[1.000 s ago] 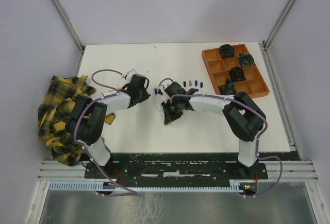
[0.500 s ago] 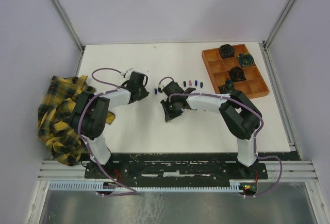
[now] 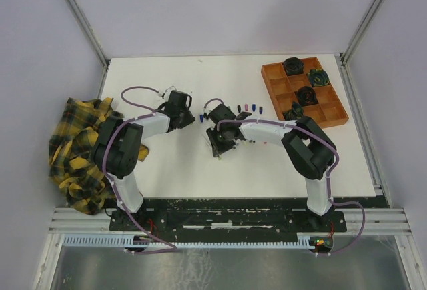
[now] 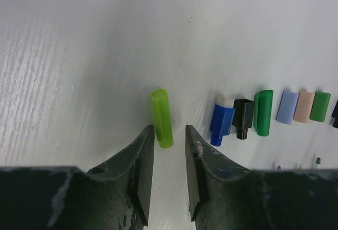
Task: Open the pen caps
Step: Place the pen at the center of the board, then move the pen to the center of the board.
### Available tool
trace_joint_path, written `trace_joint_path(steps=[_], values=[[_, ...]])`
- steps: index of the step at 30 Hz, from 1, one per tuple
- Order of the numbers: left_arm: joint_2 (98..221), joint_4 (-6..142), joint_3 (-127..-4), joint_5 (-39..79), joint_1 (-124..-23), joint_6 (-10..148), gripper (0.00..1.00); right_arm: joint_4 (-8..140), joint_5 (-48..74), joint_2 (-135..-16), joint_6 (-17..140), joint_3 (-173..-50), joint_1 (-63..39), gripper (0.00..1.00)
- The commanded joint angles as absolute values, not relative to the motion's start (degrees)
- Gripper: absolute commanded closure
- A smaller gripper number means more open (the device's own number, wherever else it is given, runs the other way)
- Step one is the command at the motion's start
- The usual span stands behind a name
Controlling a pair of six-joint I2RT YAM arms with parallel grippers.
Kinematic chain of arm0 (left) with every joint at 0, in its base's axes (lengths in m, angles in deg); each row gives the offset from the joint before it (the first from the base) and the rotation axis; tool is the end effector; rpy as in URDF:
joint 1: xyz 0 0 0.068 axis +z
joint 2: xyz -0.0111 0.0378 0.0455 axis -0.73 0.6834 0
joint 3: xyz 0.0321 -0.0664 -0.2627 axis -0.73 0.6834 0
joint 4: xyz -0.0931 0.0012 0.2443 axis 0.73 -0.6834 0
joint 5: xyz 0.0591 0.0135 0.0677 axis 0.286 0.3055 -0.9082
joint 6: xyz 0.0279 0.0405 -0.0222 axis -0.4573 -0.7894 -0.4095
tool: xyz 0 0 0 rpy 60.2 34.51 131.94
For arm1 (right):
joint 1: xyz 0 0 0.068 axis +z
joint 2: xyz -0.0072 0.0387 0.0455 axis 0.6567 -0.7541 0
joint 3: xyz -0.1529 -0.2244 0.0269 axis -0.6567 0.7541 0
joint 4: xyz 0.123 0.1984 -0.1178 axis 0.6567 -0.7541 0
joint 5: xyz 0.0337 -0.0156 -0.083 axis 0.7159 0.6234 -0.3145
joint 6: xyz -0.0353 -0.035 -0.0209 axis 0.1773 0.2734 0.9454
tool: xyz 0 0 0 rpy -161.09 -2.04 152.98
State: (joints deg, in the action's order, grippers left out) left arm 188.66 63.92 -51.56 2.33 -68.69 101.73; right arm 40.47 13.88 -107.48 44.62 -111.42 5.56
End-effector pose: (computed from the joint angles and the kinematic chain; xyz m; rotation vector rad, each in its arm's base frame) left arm 0.3461 -0.1321 0.1513 -0.5572 2.3636 -0.3357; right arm 0.2730 0.2967 0.1557 -0.5999 2.7406 0.5501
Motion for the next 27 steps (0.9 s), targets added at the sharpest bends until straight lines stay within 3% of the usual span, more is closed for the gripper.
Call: trace_joint_path(steps=[1,17,23,27], values=[[189.5,63.4,-52.6,3.8,-68.3,102.1,0.63,38.9,12.0,-108.8,45.5,-112.8,5.4,0.71],[172.3,66.3,-45.7,-0.7,-68.0,87.6,0.55,37.8,18.6,-98.5,51.5,-113.9,4.2,0.64],[161.8,77.6,-33.7,-5.1,-66.1,84.4,0.32,37.8,20.3,-88.9,56.4,-113.1,3.3,0.65],[160.0,83.2,-29.2,0.9,-58.6,91.3,0.3,36.1,29.1,-84.8,63.2,-113.4,0.7,0.65]])
